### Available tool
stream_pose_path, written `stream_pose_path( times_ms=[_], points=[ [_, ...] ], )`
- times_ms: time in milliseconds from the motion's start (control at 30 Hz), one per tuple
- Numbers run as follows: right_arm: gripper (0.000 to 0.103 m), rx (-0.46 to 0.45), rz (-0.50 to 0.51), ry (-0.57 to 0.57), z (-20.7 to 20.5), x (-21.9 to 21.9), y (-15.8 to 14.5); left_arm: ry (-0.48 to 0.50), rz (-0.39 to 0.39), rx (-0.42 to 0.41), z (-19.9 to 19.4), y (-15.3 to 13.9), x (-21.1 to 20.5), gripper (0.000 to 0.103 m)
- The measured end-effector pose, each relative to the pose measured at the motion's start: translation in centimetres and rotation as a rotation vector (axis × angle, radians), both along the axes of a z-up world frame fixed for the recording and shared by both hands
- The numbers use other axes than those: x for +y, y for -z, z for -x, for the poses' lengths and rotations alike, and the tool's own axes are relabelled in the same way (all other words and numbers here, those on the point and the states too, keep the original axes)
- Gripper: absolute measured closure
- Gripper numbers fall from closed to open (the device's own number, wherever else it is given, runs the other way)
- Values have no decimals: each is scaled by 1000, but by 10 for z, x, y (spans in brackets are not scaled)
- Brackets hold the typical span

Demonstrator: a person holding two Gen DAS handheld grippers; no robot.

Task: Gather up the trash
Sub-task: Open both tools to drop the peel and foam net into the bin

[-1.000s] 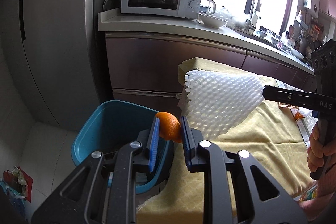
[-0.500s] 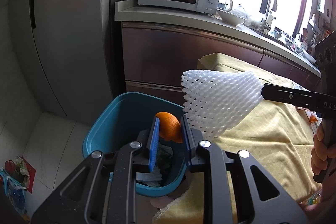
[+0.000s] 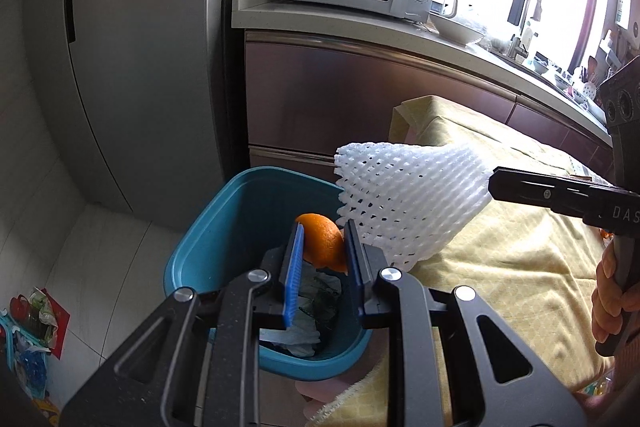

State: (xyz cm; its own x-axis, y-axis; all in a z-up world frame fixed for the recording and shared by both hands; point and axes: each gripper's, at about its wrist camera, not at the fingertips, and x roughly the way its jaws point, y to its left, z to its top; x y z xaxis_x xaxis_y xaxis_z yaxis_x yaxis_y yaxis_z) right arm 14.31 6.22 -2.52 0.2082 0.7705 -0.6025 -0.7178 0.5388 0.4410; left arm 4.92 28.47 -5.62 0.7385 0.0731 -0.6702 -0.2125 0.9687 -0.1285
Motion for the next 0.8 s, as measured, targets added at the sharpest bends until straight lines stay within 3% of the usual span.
stream_pose_path(
  times_ms=[400,533,800],
  points=[
    [98,16,62,-43,-2,34,17,-18,16,23,-9,14,8,83],
    [98,17,77,-57,-3,45,23,-21,22,29,-12,18,10,92],
    [98,32,110,-75,-6,66,36,-24,31,48,-19,28,11,93]
  ],
)
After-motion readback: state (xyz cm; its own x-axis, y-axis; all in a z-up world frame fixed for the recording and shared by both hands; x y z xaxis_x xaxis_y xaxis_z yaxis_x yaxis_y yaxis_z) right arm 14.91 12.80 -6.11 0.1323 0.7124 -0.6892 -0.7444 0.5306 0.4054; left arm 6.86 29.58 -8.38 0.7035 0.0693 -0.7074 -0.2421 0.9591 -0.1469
